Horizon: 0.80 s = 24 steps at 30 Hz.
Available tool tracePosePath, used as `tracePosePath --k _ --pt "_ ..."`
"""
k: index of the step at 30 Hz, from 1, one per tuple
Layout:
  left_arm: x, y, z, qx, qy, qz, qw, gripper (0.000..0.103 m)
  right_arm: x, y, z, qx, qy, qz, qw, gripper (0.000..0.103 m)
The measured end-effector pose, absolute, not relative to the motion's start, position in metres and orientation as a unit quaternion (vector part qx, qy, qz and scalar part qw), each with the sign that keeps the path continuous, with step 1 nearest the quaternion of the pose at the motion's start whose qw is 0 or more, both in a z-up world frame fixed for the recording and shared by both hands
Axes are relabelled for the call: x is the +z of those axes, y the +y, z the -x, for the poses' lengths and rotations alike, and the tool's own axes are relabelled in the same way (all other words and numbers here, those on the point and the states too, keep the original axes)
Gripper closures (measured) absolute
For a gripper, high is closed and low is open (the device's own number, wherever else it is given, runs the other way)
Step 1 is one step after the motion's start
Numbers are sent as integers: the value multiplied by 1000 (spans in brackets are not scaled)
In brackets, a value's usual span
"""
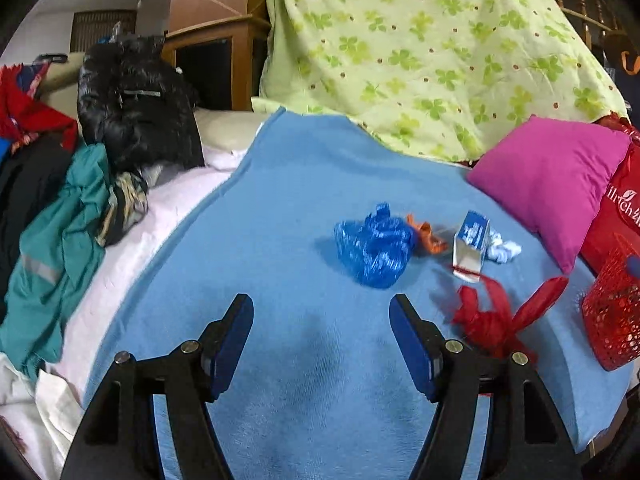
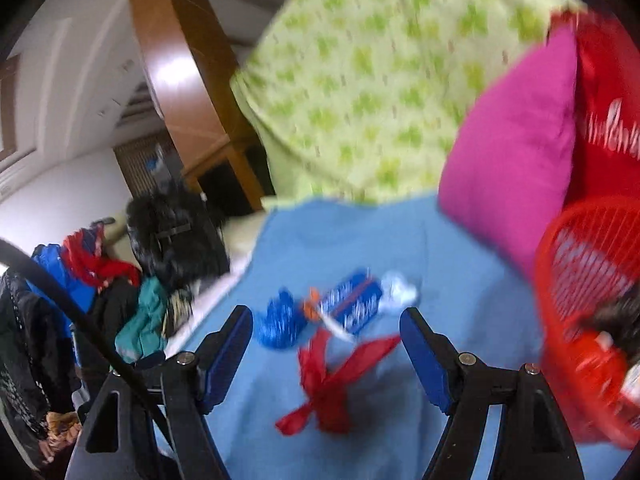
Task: Collect trash
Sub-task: 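Grasp the red ribbon bag with the right tool while the left tool approaches the blue bag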
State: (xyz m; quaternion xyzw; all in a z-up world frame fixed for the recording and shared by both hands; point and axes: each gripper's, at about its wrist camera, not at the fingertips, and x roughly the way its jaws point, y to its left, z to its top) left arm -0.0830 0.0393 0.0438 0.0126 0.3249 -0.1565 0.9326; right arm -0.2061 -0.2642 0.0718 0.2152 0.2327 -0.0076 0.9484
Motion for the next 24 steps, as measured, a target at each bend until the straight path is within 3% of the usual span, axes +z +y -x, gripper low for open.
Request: tracePosePath --k 4,11,15,19,24 --pt "35 37 71 -157 337 -9 928 32 39 -269 175 3 292 -249 923 25" --pt "29 27 38 -169 350 -1 921 32 3 -251 132 11 368 -256 894 35" --pt "29 16 23 -176 345 -7 922 32 -15 -230 108 14 404 -228 886 44" --pt "27 3 7 -181 344 -8 921 32 -34 -213 90 14 445 -186 876 65" --pt "20 -21 -11 -199 348 -12 916 31 -31 -207 96 13 437 -153 886 70"
